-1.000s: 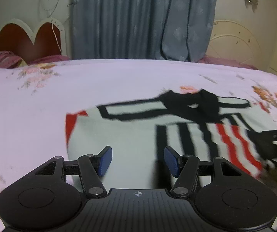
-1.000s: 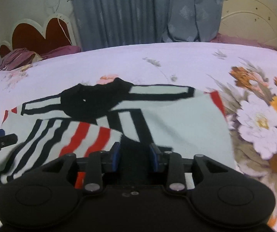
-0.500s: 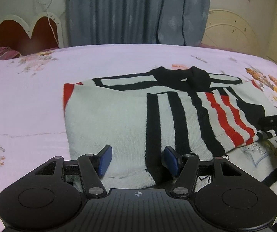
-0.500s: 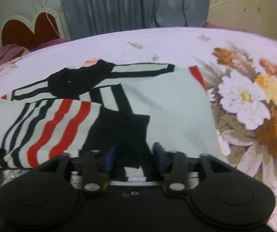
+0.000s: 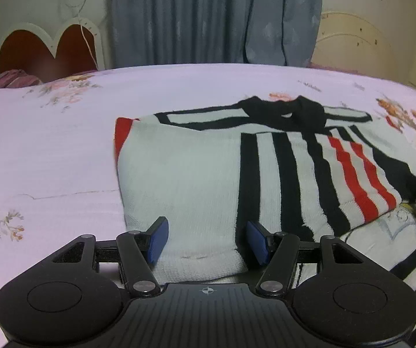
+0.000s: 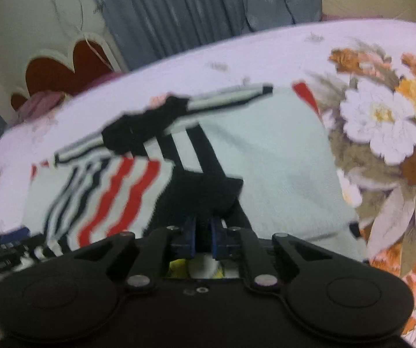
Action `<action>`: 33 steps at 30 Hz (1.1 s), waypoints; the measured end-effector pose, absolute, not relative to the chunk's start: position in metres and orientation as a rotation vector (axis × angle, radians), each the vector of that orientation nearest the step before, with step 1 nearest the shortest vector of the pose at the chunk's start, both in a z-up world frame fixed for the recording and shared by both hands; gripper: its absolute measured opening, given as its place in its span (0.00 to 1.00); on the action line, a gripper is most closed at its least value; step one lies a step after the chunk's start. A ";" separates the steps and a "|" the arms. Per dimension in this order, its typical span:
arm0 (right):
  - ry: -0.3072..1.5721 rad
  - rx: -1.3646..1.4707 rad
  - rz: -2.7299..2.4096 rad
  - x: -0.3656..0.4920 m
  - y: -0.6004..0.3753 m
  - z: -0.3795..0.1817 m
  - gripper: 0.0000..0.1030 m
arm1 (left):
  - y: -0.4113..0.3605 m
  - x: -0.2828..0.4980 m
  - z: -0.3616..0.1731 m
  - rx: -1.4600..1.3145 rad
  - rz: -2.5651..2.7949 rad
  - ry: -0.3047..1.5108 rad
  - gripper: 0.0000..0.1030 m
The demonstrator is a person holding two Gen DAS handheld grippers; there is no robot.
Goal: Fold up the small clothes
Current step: 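Press and straighten the folded cuff on the sweater with the right tool, then grasp the sweater hem with both tools and lift it toward the collar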
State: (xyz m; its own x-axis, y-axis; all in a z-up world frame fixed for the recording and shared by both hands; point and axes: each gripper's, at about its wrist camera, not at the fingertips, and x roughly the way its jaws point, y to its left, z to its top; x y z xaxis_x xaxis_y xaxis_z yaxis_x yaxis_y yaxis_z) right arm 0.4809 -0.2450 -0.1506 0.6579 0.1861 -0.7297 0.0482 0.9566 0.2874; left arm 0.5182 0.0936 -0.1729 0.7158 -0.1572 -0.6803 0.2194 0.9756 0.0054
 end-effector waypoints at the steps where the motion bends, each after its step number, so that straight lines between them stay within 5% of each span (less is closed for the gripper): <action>1: 0.853 0.309 0.080 0.482 -0.247 -0.155 0.10 | 0.092 0.519 -0.173 0.097 -0.207 0.749 0.58; 7: 0.856 0.280 0.096 0.486 -0.247 -0.158 0.12 | 0.084 0.519 -0.171 0.149 -0.186 0.764 0.59; 9: 0.870 0.274 0.101 0.485 -0.248 -0.151 0.27 | 0.081 0.513 -0.163 0.164 -0.162 0.766 0.60; 11: 0.818 0.238 0.093 0.471 -0.250 -0.135 0.50 | 0.078 0.500 -0.155 0.183 -0.138 0.745 0.80; 12: 0.796 0.234 0.103 0.465 -0.252 -0.129 0.51 | 0.076 0.491 -0.151 0.190 -0.127 0.730 0.87; 14: 0.787 0.234 0.130 0.450 -0.259 -0.121 0.48 | 0.073 0.475 -0.144 0.200 -0.107 0.710 0.95; 33: 0.830 0.279 0.180 0.286 -0.325 -0.126 0.49 | 0.104 0.302 -0.159 0.012 -0.062 0.780 0.94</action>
